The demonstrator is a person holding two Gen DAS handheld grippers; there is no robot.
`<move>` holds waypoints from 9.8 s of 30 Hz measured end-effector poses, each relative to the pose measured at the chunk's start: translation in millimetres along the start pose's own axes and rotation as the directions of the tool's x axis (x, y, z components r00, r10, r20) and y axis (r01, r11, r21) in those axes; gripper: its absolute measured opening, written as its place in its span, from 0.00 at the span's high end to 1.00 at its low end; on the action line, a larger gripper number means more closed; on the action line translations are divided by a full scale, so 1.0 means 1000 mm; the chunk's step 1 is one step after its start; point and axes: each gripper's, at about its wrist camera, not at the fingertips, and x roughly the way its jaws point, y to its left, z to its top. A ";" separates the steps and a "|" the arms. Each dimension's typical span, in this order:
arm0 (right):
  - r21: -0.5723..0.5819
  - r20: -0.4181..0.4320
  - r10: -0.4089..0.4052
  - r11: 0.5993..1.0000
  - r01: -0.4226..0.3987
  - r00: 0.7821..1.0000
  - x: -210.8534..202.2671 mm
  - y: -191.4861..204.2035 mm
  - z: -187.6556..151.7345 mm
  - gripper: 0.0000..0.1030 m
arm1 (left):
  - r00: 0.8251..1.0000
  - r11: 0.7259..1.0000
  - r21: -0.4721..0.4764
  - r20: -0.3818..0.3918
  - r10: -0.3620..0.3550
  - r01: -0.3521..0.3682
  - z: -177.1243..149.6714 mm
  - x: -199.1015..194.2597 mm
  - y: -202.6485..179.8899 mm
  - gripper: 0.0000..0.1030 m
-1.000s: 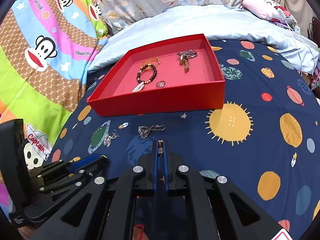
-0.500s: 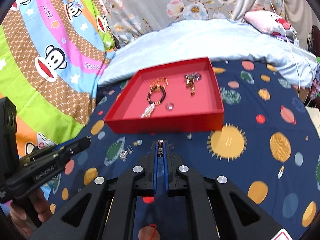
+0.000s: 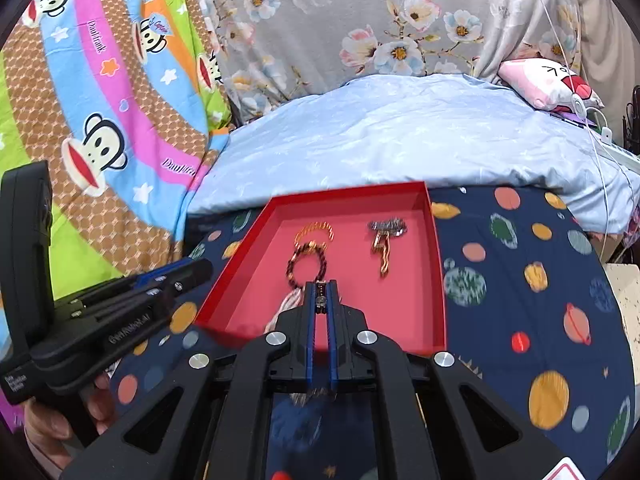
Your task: Organize jewelry
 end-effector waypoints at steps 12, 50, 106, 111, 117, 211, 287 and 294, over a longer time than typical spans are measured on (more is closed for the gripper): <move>0.011 -0.044 -0.021 1.000 0.021 0.999 0.058 -0.019 0.019 0.96 | 0.998 1.000 -0.009 -0.058 0.021 -0.022 0.016 0.064 0.003 0.83; 0.044 -0.107 -0.010 0.999 0.015 0.994 0.116 -0.037 0.018 0.93 | 0.994 0.999 -0.021 -0.102 0.041 -0.044 0.024 0.115 0.009 0.83; -0.040 -0.228 -0.128 0.992 0.122 0.965 0.066 0.032 -0.097 0.87 | 0.958 0.976 -0.108 -0.240 0.160 -0.190 -0.126 -0.009 0.070 0.23; -0.008 -0.227 -0.122 0.992 0.124 0.966 0.057 0.025 -0.099 0.89 | 0.961 0.980 -0.101 -0.236 0.146 -0.174 -0.120 -0.006 0.063 0.23; 0.043 -0.219 -0.125 0.990 0.138 0.968 0.036 0.012 -0.101 0.91 | 0.964 0.986 -0.062 -0.229 0.134 -0.152 -0.112 0.005 0.039 0.23; -0.001 0.092 -0.019 1.000 0.019 0.996 -0.012 0.003 0.043 0.90 | 0.992 0.999 0.033 0.120 0.030 -0.034 0.058 -0.016 -0.016 0.92; 0.031 -0.013 -0.267 0.963 0.267 0.964 -0.007 -0.005 -0.088 0.17 | 0.959 0.959 -0.001 -0.036 0.282 -0.282 -0.081 0.003 -0.009 0.09; 0.009 -0.025 -0.296 0.955 0.296 0.955 -0.001 -0.004 -0.102 0.16 | 0.951 0.951 0.008 -0.007 0.310 -0.310 -0.102 0.007 -0.009 0.09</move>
